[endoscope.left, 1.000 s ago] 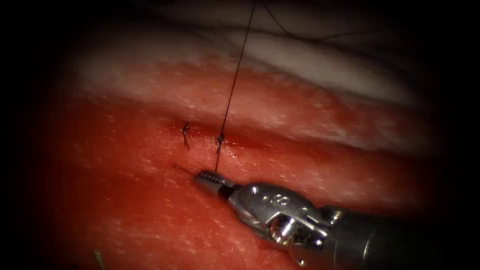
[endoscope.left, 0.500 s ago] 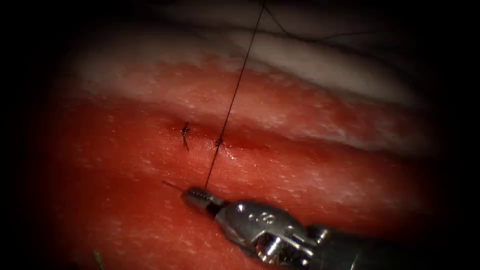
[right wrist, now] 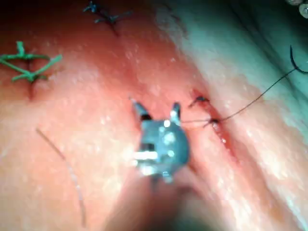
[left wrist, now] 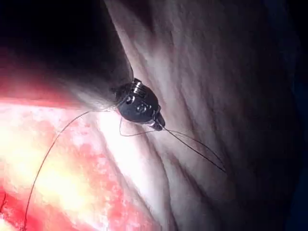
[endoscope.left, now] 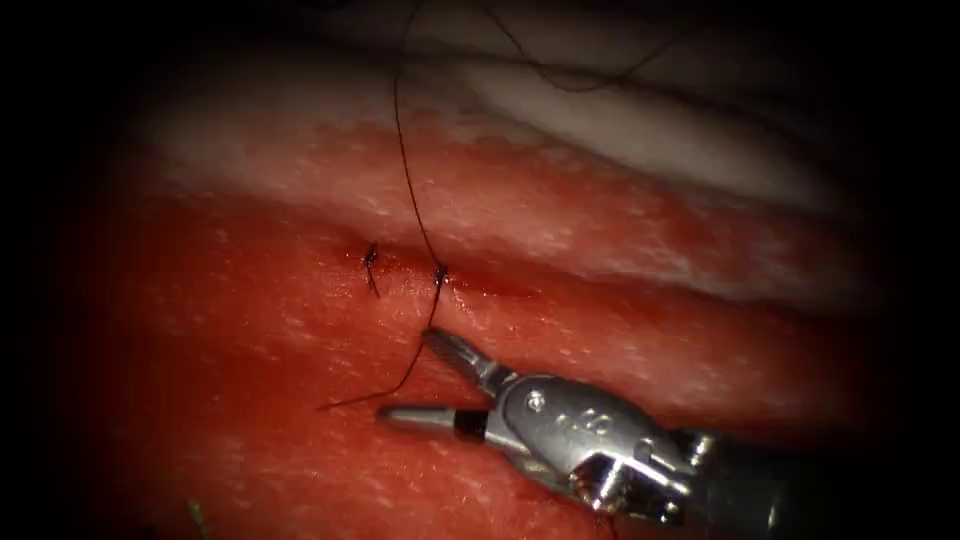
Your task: Wound Closure
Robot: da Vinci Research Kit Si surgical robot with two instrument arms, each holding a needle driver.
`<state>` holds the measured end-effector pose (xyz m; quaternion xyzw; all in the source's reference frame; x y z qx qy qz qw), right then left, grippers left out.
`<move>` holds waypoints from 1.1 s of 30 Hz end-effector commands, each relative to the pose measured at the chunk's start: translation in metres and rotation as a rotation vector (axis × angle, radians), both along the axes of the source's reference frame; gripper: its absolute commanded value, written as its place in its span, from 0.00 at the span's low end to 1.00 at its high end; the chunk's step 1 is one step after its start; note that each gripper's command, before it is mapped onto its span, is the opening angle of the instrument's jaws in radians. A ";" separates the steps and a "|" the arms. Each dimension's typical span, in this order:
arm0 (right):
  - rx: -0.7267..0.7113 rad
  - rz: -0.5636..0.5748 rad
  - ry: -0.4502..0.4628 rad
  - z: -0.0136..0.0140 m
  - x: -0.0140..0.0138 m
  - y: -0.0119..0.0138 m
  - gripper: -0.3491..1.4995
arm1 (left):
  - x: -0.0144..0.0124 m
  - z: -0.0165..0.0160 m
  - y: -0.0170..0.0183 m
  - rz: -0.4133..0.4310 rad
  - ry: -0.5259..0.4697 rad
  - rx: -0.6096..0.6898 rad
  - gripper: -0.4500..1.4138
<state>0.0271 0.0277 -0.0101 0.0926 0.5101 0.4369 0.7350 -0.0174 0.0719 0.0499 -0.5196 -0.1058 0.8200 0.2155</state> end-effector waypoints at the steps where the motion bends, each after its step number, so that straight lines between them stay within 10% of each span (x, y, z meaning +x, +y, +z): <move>1: 0.031 0.025 0.006 0.0001 0.0005 0.0009 0.79 | -0.0005 -0.0007 -0.0001 0.003 -0.015 0.007 0.05; 6: 0.104 0.124 -0.043 0.0006 0.0000 0.0046 0.65 | -0.0010 -0.0055 -0.0008 0.003 -0.063 0.049 0.05; 10: 0.172 0.116 -0.012 0.0026 0.0001 0.0072 0.85 | -0.0016 -0.0083 -0.0004 -0.006 -0.095 0.075 0.05; 16: 0.146 0.077 -0.024 0.0061 -0.0003 0.0092 0.84 | -0.0020 -0.0134 0.0002 -0.017 -0.139 0.113 0.05; 33: 0.245 0.081 0.115 0.0113 -0.0006 0.0093 0.85 | -0.0037 -0.0227 0.0002 -0.018 -0.220 0.176 0.05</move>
